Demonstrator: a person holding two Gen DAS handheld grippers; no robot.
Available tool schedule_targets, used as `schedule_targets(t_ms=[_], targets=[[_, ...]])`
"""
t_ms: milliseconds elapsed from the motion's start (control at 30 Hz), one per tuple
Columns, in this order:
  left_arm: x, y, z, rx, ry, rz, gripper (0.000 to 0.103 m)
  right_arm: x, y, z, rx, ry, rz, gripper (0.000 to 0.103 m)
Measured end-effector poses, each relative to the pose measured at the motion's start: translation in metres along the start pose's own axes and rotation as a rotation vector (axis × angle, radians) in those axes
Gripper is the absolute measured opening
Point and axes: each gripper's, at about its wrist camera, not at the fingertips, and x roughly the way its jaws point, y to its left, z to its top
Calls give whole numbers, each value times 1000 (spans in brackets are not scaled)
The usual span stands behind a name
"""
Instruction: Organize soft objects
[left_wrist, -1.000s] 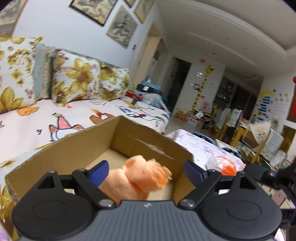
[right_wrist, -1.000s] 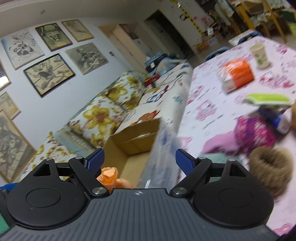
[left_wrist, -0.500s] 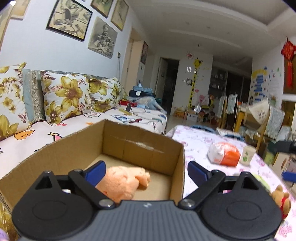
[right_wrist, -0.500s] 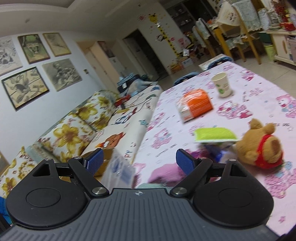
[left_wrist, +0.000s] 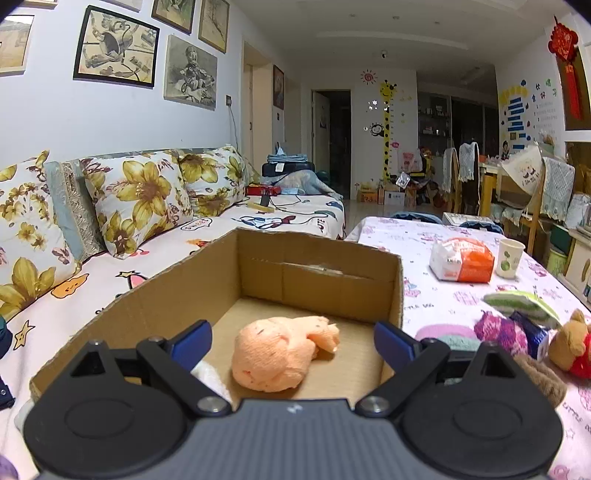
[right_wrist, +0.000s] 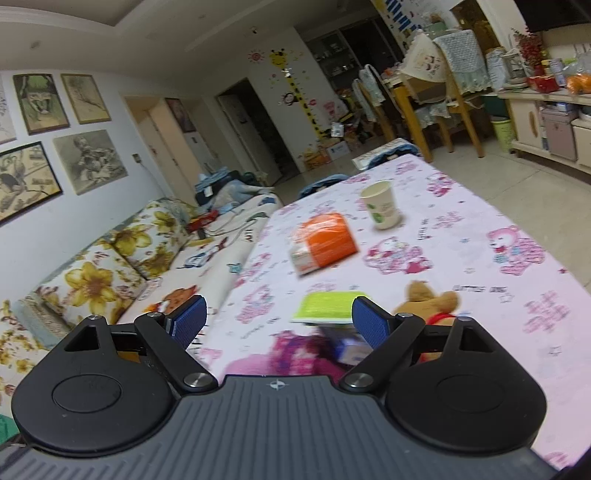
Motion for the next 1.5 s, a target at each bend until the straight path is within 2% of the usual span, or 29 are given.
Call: schedule_targets(t_ms=[233, 433, 600, 700, 933, 1067, 1233, 1400, 1500], targets=[[-9, -7, 0, 31, -32, 7, 95, -5, -23, -2, 16, 6, -73, 103], [-23, -20, 7, 68, -133, 17, 96, -7, -40, -2, 26, 12, -128, 103], [-41, -45, 8, 160, -276, 43, 99, 1, -43, -4, 13, 26, -175, 103], [-47, -56, 7, 180, -303, -3, 99, 4, -50, -6, 25, 49, -185, 103], [-46, -81, -1, 205, -259, -139, 99, 7, -59, -8, 43, 86, -193, 103], [-42, -97, -10, 225, -209, -200, 99, 7, -60, -9, 51, 93, -173, 103], [-34, -108, -24, 227, -128, -229, 99, 11, -65, -9, 70, 107, -145, 103], [-18, -112, -33, 179, -6, -228, 97, 14, -67, -9, 81, 116, -118, 103], [-10, -116, -37, 157, 42, -228, 95, 19, -70, -10, 89, 137, -104, 103]])
